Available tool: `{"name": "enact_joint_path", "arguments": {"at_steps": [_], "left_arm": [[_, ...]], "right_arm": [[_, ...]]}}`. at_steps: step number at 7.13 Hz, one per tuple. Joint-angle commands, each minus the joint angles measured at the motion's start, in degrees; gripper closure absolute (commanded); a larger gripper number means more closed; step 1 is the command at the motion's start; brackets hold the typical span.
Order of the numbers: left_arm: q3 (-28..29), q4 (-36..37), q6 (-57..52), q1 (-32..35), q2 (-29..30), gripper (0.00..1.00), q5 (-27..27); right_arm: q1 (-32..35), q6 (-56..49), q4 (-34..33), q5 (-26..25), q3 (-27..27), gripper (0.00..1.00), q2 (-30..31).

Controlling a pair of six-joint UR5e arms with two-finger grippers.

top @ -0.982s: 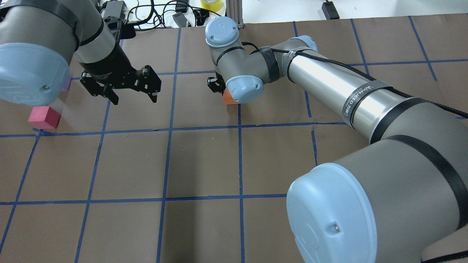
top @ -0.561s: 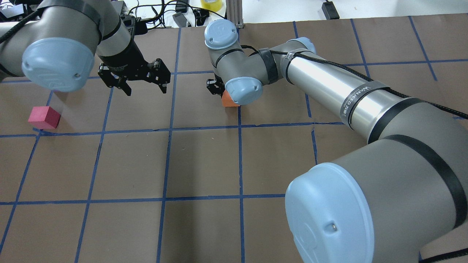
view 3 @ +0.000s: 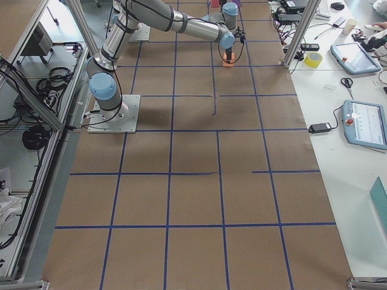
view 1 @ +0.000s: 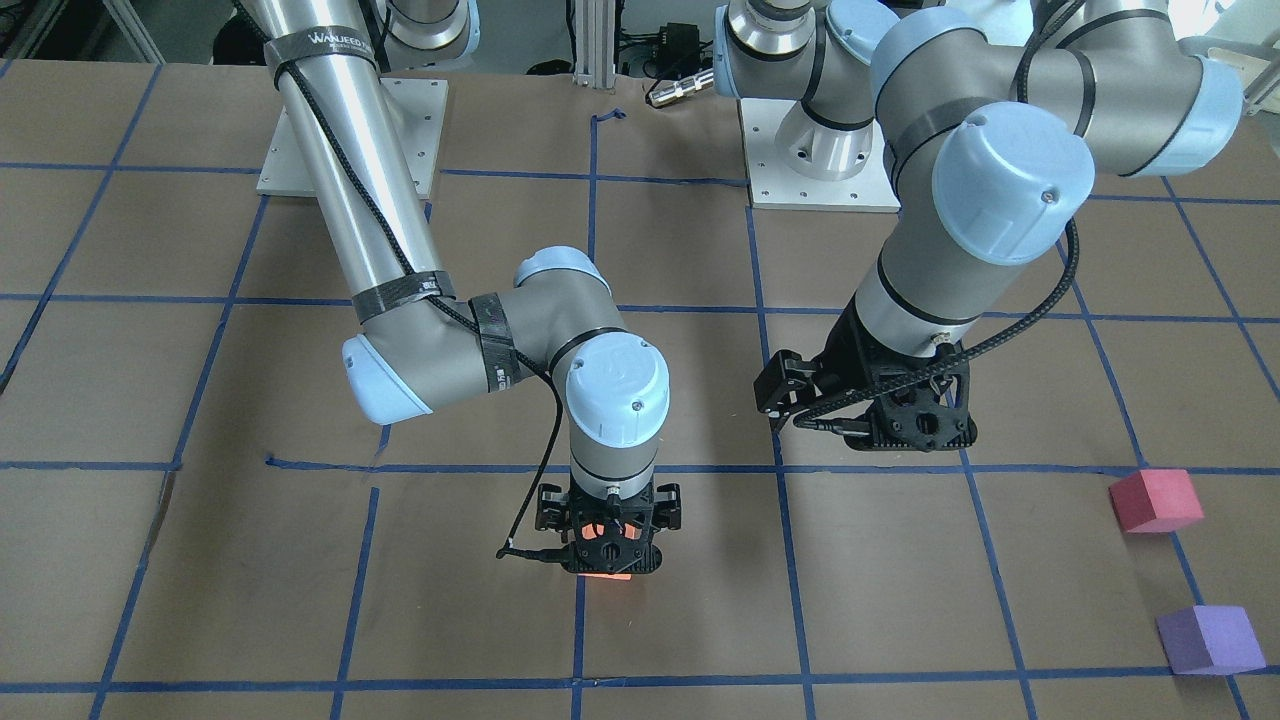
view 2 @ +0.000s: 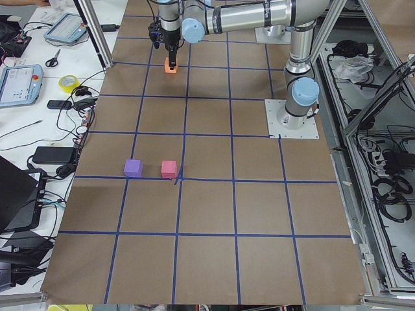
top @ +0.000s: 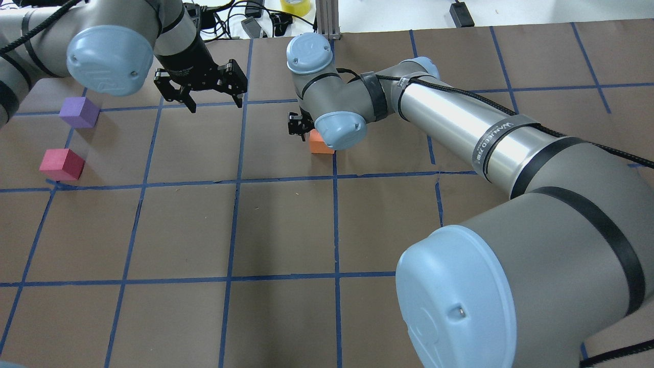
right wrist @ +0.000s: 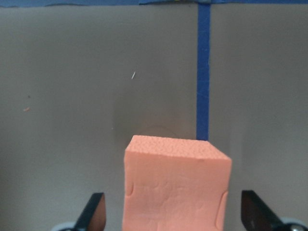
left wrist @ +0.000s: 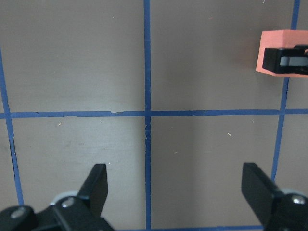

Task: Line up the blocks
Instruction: 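Set the orange cube down mid-table and open the right gripper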

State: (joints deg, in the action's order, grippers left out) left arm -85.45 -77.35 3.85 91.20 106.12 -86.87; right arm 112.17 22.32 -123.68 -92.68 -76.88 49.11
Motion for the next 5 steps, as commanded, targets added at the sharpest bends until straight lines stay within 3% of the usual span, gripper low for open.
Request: {"name": "enact_joint_path", "arguments": {"at_steps": [1, 3, 5], "left_arm": [[2.6, 0.5, 0.1, 0.4, 3.4, 0.00, 0.3], [3.4, 3.7, 2.0, 5.1, 6.0, 0.00, -0.3], [3.0, 7.7, 9.3, 12.3, 9.1, 0.00, -0.4]], "right_arm": [[-2.4, -2.0, 3.6, 2.4, 1.2, 0.00, 4.8], [-13.2, -8.5, 15.5, 6.3, 1.0, 0.00, 12.2], [-21.8, -19.5, 21.8, 5.2, -1.4, 0.00, 16.9]]}}
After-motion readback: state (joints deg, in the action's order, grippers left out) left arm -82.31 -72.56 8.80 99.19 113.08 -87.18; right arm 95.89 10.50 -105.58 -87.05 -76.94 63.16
